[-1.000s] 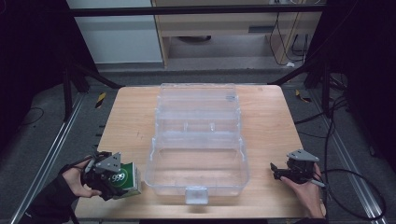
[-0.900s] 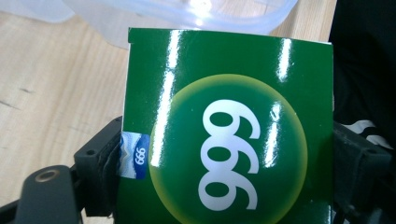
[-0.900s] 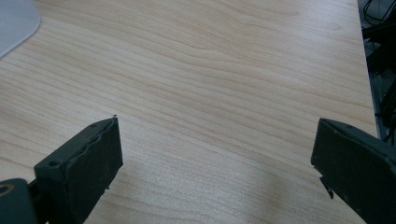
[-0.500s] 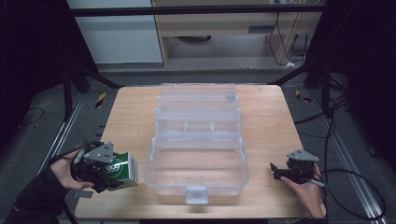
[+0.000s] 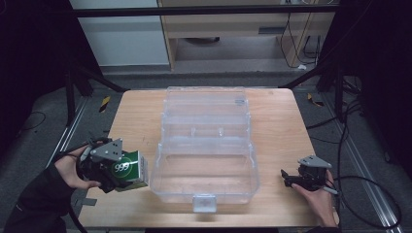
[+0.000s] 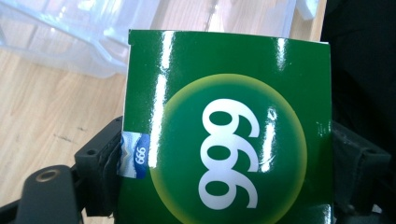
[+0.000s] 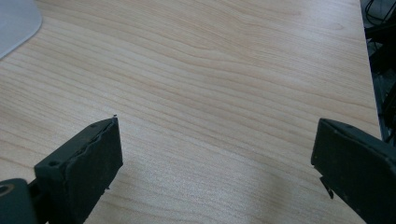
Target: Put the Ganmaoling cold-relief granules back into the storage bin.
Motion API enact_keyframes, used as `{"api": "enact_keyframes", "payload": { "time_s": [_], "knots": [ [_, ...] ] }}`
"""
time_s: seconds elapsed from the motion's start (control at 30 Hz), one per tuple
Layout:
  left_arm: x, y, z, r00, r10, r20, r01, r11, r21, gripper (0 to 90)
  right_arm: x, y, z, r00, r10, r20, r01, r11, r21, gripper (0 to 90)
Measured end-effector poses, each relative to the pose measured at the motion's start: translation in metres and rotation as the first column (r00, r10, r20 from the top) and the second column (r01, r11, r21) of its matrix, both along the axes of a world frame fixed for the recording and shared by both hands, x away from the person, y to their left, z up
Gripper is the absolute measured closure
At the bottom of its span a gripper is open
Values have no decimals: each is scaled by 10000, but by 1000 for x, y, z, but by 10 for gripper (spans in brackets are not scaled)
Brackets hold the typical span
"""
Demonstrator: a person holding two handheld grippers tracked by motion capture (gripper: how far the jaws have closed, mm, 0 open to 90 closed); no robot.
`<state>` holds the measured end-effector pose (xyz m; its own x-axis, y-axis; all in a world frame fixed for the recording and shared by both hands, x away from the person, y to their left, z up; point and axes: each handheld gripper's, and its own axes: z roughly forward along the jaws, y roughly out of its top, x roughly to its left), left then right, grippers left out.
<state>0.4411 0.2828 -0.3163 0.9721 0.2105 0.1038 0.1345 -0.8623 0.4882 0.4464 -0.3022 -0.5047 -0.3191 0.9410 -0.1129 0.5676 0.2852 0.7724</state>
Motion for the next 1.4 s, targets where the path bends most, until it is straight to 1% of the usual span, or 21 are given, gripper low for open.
{"api": "enact_keyframes", "payload": {
  "time_s": [0.13,0.17,0.2,0.27,0.5,0.57,0.77,0.83,1.03,1.17,1.33,1.4],
  "knots": [
    [3,-8,4,9999,-123,87,122,9999,69,146,0,1,0,10000,-12,-56,12,10000,33,24],
    [3,-9,4,9999,-77,74,77,10000,-5,146,0,1,0,10000,-21,-39,21,10000,28,24],
    [4,-10,5,9999,-130,97,129,9999,32,146,0,1,0,10000,-21,-40,21,10000,30,24],
    [5,-14,6,9998,-143,102,144,9999,-24,146,0,0,0,10000,-1,-22,1,10000,10,24],
    [9,-27,9,9994,-311,125,312,9995,-65,147,0,0,0,10000,-8,-61,8,10000,41,24],
    [11,-31,10,9991,-397,138,397,9992,-9,147,0,0,0,10000,-11,-60,11,10000,41,24],
    [15,-43,9,9985,-537,116,537,9986,13,147,0,0,0,10000,-3,-62,3,10000,36,24],
    [17,-47,9,9978,-635,177,635,9980,6,147,0,0,0,10000,-6,-64,7,10000,46,24],
    [21,-59,9,9961,-865,171,866,9962,-5,147,0,0,0,10000,4,-66,-4,10000,46,24],
    [23,-67,7,9951,-982,120,981,9952,50,147,-1,0,0,10000,15,-74,-14,10000,17,24],
    [25,-77,3,9945,-1047,65,1048,9945,-40,148,0,1,-1,10000,59,-62,-59,10000,0,24],
    [26,-79,3,9938,-1108,41,1109,9938,-6,147,0,1,0,10000,66,-64,-66,10000,-8,24]
  ]
}}
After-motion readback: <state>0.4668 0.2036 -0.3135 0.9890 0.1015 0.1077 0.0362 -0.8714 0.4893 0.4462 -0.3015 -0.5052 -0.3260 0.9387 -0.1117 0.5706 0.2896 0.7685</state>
